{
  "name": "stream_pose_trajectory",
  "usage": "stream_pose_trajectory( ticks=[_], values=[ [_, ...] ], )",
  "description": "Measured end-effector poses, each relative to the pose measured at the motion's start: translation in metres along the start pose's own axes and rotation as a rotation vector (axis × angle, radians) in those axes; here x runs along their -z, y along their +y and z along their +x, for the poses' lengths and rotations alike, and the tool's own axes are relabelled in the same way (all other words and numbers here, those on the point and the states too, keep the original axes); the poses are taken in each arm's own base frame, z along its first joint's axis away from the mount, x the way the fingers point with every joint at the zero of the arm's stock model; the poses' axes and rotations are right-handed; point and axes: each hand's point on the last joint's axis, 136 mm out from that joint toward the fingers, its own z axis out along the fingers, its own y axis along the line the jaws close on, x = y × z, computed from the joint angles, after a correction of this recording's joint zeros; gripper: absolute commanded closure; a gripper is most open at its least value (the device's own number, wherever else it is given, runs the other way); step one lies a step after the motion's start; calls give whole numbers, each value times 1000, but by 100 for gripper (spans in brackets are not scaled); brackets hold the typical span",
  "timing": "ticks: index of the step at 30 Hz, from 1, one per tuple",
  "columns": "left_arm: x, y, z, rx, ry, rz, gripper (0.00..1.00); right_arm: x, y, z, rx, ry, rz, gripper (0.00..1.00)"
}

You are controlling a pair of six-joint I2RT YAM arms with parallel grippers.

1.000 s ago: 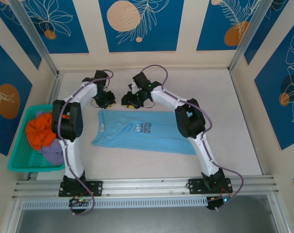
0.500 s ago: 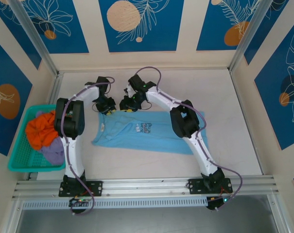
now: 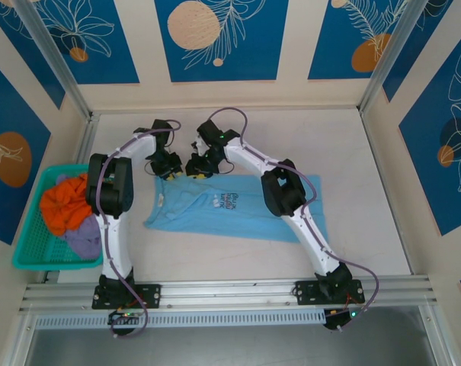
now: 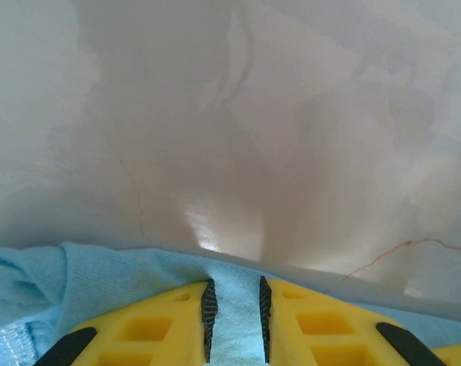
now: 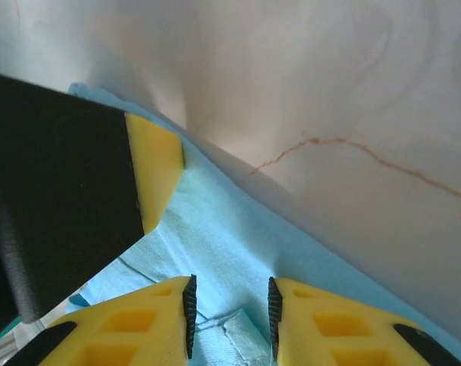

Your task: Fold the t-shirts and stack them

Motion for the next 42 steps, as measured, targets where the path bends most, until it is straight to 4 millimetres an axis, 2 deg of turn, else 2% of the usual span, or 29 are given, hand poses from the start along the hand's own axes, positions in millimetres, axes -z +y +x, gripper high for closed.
stream_pose_trajectory(
  ticks=[13,22,26,34,40,42],
  values=[
    [-1,0,0,-1,5,-3,74,-5,-2,6,10,12,19,67],
    [-1,1,0,0,7,-5,73,-8,1,13,23,37,10,78],
    [-1,1,0,0,7,-5,72,-10,2,17,22,48,8,78],
    [-1,0,-1,0,8,-6,72,-9,5,20,37,59,-2,66],
    [-1,0,-1,0,9,-7,71,-4,10,24,44,67,-20,66],
    [-1,0,-1,0,9,-7,71,-3,11,25,46,69,-22,69]
  ],
)
